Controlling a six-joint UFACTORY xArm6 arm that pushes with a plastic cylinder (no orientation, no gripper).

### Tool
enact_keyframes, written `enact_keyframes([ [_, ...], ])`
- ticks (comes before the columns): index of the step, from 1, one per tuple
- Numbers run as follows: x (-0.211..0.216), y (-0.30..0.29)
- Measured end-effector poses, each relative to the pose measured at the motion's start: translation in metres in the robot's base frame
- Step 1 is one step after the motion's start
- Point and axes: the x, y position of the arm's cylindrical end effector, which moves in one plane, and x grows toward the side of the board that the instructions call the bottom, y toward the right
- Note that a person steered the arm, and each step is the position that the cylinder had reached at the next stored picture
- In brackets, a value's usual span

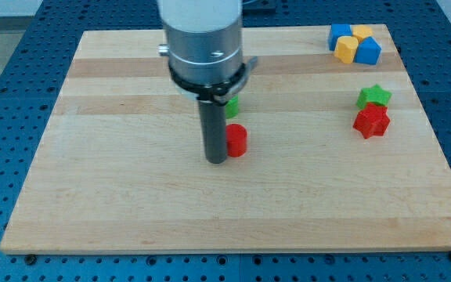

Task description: Push the red circle to the center

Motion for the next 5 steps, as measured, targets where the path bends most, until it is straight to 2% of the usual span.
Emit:
enact_keyframes([
  [5,-0.076,0.032],
])
